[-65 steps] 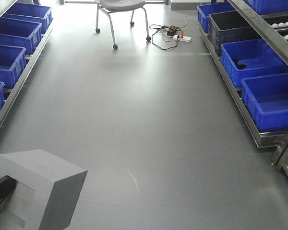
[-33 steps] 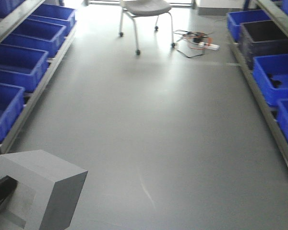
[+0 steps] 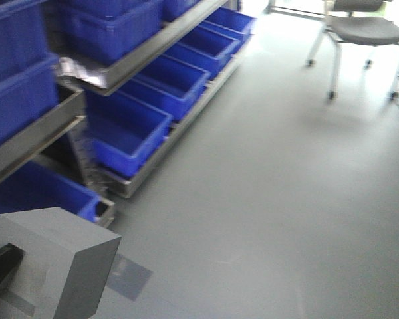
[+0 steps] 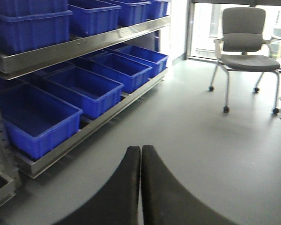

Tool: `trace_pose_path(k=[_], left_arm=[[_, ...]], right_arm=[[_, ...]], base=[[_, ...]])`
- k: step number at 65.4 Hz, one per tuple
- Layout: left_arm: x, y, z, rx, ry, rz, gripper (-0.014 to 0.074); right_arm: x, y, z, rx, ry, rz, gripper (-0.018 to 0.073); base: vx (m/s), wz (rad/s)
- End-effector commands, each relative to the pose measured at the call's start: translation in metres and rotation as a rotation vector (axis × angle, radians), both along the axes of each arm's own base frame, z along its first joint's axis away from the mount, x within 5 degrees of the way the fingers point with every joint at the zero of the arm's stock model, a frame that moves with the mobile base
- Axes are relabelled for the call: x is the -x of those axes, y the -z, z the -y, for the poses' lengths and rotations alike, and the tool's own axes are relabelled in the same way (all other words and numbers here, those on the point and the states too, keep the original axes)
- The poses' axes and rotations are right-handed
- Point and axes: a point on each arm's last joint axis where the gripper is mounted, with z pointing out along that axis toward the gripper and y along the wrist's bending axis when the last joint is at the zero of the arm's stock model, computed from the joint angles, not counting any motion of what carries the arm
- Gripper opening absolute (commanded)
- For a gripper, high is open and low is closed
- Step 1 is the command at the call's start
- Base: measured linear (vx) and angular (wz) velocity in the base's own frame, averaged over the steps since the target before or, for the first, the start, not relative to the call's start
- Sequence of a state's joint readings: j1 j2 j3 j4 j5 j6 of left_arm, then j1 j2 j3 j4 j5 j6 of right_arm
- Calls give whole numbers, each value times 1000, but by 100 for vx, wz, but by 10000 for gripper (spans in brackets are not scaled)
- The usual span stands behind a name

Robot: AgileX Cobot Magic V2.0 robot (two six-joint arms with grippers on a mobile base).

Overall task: Sort gray base to blue bin
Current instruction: 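Turn and stop the base in front of the empty blue bin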

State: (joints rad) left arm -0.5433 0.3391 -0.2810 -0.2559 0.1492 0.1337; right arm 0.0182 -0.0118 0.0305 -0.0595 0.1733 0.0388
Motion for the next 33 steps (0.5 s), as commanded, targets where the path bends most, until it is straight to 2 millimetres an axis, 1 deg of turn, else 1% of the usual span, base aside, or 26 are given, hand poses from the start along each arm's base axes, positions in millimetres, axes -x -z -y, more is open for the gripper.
trace_pose_path(k=[1,17,33], left_arm=[[-1,-20,-1,93,-23,101,-6],[-1,-20,-1,93,-23,101,-6],[-1,-20,-1,93,-23,101,-6]], right_arm=[[0,-3,0,11,0,72,-9],[0,-3,0,11,0,72,-9],[0,-3,0,11,0,72,-9]], base=[[22,86],[21,81],[19,73]])
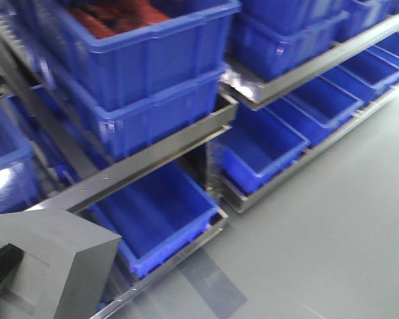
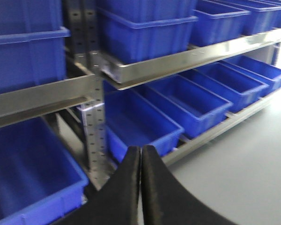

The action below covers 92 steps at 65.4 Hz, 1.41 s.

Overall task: Sort gray base to blue bin
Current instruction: 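Turn and stop the base in front of the empty blue bin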

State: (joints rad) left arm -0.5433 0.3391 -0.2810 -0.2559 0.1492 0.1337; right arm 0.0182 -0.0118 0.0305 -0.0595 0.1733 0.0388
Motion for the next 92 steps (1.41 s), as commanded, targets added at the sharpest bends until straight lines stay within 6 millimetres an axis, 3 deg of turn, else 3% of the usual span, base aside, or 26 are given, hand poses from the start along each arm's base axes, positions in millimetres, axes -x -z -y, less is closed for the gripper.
trace_pose_path(k=[1,52,92], left_arm=[[-1,-20,-1,93,-23,101,-6],[-1,-20,-1,93,-23,101,-6],[-1,-20,-1,93,-23,101,-6]], right_arm=[[0,-3,0,11,0,72,-9],[0,-3,0,11,0,72,-9],[0,-3,0,11,0,72,-9]], base=[[18,70],[15,69],[8,21]])
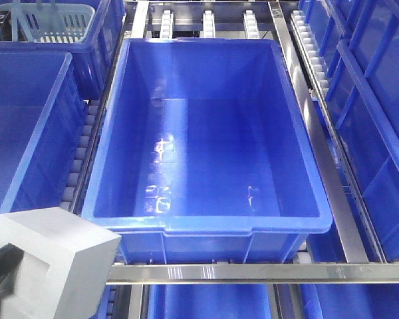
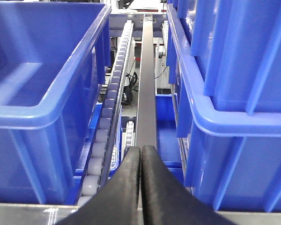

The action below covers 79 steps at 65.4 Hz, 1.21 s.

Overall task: Sort gray base to blue bin
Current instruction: 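Turn and stop the base in front of the empty blue bin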

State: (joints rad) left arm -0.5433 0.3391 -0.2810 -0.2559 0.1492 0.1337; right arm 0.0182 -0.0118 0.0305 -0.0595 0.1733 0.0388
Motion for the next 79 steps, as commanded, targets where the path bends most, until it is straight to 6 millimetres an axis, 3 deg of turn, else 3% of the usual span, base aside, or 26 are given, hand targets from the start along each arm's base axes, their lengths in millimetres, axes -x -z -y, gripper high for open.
trace_pose_path(k=[1,79], left_arm=[[-1,-20,-1,93,-23,101,-6],[-1,-20,-1,93,-23,101,-6]], right_arm=[[0,-3,0,11,0,72,-9],[0,-3,0,11,0,72,-9]], base=[[7,-1],[7,-1]])
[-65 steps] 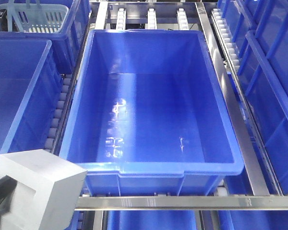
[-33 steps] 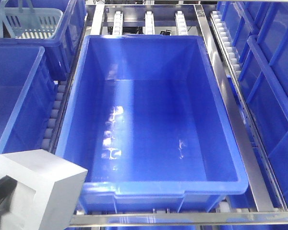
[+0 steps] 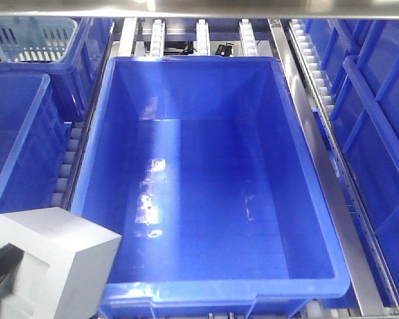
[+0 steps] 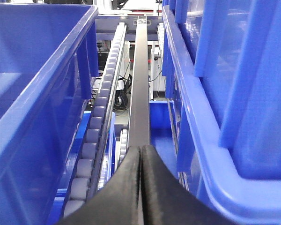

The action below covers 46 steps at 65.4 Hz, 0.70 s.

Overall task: Sort gray base to blue bin
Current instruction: 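Turn and stop the base in front of the empty blue bin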

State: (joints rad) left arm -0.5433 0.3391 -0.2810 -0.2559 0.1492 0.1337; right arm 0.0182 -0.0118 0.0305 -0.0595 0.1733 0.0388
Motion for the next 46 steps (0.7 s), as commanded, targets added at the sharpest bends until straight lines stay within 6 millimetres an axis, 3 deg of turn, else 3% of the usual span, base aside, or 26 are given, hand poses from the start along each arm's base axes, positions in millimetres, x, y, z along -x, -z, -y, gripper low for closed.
trace_pose_path(k=[1,46], left_arm=[[-1,-20,-1,93,-23,101,-6],[-1,-20,-1,93,-23,101,-6]], right_arm=[[0,-3,0,11,0,72,-9],[0,-3,0,11,0,72,-9]], base=[[6,-1],[3,0]])
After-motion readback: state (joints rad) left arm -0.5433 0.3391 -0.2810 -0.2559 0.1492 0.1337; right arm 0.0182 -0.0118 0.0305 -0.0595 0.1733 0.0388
